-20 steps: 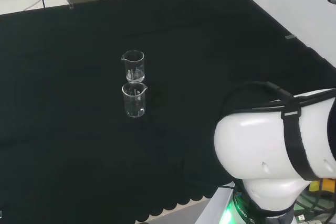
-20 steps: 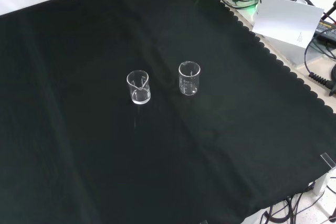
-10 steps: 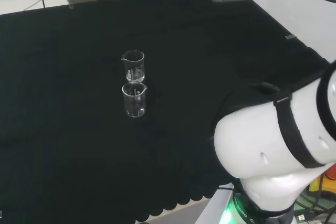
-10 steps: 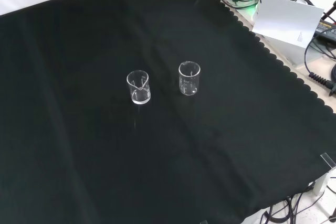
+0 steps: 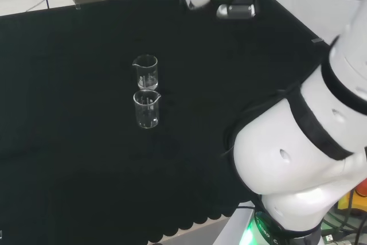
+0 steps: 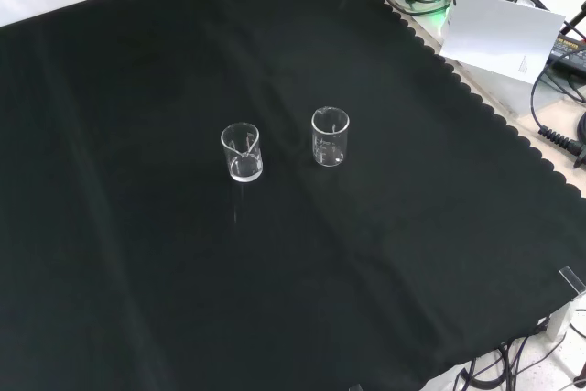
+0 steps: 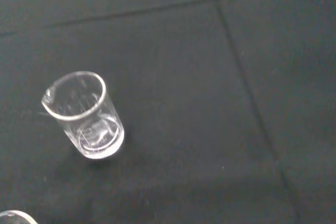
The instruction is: Pick up the beaker on the right.
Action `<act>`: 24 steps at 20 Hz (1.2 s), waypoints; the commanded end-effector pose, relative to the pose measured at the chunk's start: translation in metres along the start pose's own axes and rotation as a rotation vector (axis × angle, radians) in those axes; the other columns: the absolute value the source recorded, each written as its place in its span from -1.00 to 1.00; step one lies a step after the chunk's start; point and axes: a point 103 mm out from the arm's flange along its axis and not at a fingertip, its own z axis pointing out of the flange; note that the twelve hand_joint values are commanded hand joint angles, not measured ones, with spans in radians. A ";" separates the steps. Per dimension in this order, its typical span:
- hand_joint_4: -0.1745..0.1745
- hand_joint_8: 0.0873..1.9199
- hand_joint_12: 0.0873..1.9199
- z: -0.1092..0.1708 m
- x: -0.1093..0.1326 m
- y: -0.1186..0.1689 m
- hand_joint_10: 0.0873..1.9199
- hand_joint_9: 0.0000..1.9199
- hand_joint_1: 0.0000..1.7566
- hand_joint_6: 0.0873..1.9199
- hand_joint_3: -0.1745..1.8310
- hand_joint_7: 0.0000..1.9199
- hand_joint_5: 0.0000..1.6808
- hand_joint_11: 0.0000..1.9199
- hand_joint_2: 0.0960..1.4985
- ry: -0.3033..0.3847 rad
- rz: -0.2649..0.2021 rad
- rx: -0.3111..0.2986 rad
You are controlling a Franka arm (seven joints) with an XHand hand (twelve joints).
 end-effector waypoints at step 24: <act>-0.31 -0.35 0.43 0.134 0.043 0.094 -0.34 -0.60 -0.05 -1.00 -0.25 -0.76 -0.48 -0.90 -0.21 0.209 -0.254 0.043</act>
